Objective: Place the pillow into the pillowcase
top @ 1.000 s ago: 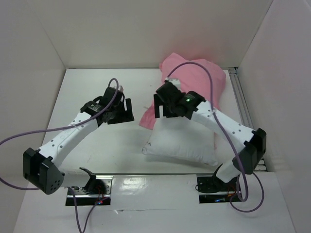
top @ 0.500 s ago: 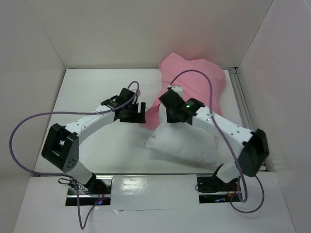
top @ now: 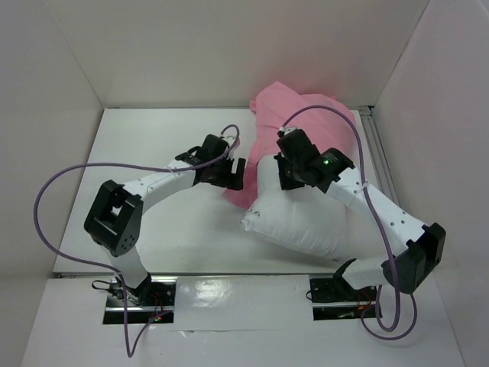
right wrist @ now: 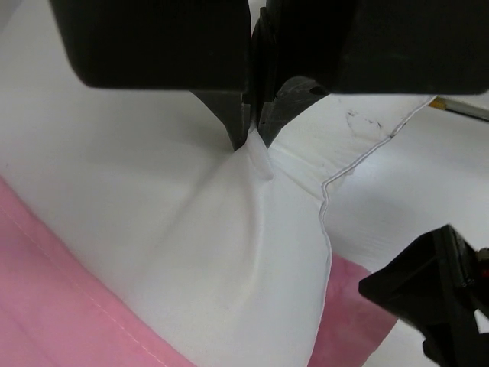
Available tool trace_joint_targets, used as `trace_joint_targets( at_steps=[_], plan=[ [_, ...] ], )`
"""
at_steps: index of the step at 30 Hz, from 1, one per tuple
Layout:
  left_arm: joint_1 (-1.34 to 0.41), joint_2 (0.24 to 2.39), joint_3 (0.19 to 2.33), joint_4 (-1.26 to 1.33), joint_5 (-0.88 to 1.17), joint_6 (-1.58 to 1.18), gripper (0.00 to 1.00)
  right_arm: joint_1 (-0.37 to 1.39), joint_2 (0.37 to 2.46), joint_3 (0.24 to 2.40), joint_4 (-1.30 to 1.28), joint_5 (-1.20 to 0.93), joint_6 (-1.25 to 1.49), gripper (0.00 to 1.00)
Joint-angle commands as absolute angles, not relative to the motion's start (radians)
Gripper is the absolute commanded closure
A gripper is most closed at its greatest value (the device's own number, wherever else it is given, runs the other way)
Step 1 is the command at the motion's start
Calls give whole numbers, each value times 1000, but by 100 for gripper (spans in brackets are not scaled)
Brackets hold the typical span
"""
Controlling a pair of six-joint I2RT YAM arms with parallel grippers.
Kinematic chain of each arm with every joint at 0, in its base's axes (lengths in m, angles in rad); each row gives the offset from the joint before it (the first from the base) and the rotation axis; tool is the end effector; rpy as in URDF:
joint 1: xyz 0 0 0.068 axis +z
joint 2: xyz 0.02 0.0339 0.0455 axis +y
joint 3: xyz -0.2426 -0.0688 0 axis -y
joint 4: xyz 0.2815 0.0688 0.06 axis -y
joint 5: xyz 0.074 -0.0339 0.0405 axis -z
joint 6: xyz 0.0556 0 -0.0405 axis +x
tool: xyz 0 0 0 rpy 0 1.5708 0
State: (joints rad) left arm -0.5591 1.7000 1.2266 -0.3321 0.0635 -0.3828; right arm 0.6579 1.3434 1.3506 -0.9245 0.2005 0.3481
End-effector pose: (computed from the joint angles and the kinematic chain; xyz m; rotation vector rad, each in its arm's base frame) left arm 0.3532 -0.2252 0.1858 0.2457 2.4258 -0.5142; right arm 0.2635 0.1896 0.3099 -0.2979 2.4535 0.1858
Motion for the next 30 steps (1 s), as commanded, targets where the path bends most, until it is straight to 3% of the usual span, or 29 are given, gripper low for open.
trace_joint_targets(
  at_steps=[1,5,8,9,10,11,14,19,21,24,25,30],
  plan=[
    [-554,1772,1295,-291,97,-339,4,644,1301,1425,-923,149,319,100],
    [-554,1841,1342,-273,155,-339,4,644,1301,1445,-934,149,319,100],
    [-554,1874,1373,-241,314,-382,23,635,1301,1436,-934,149,319,100],
    [-554,1884,1388,-241,357,-394,37,635,1301,1427,-925,149,319,100],
    [-554,1893,1399,-241,400,-423,89,635,1311,1427,-925,149,319,100],
    [-554,1893,1408,-241,431,-443,100,626,1321,1427,-914,158,319,100],
    [-545,1806,1408,-191,570,-508,100,615,1361,1488,-905,195,319,100],
    [-526,1513,1356,-22,768,-678,100,583,1485,1918,-945,316,250,100],
    [-535,1372,1321,14,793,-761,100,597,1528,2002,-919,273,239,100],
    [-558,1243,1221,67,813,-840,100,664,1563,1901,-864,261,239,100],
    [-567,1198,1130,67,813,-854,100,664,1575,1765,-807,261,239,100],
    [-568,913,890,22,804,-922,100,571,1682,1500,-641,224,253,100]
  ],
)
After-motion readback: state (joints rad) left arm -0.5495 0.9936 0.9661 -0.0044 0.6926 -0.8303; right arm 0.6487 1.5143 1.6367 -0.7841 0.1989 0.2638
